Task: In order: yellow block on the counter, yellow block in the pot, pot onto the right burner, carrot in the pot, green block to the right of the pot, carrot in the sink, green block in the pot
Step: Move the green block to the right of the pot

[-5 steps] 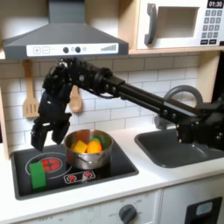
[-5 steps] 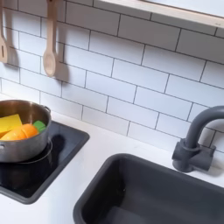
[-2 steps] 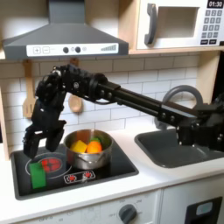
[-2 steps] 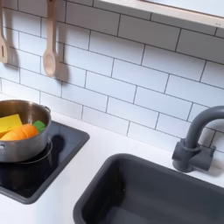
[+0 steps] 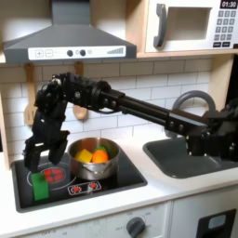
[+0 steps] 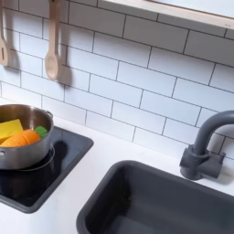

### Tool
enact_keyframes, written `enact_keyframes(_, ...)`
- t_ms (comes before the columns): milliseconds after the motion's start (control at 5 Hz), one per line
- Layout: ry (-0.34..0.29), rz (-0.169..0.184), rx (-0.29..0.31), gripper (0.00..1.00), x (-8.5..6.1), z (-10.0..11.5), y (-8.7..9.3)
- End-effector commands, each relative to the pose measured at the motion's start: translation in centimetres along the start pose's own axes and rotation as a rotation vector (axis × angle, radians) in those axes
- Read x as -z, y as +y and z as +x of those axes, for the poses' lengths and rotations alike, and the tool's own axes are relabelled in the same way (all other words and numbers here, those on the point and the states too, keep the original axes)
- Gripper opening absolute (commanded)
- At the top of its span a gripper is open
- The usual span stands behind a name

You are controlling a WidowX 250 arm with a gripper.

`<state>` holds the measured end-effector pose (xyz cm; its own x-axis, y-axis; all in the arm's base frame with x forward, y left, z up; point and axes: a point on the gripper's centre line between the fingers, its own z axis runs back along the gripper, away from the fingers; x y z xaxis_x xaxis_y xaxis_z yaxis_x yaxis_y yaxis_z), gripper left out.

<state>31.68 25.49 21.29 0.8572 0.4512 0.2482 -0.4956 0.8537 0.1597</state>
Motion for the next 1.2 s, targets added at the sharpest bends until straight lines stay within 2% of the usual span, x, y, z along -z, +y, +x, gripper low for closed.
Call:
enact_keyframes(0,-0.02,-0.017,0.11,1.0,1.1,-0.2,-0.1)
enact_keyframes(200,-0.019,-0.005,0.176,1.0,1.9,-0.3,0.1)
enact_keyframes(400,-0.014,-0.032,0.209,1.0,2.2,-0.3,-0.1)
enact_keyframes(1000,-0.037,-0.067,0.273,1.0,2.0,0.0,-0.7)
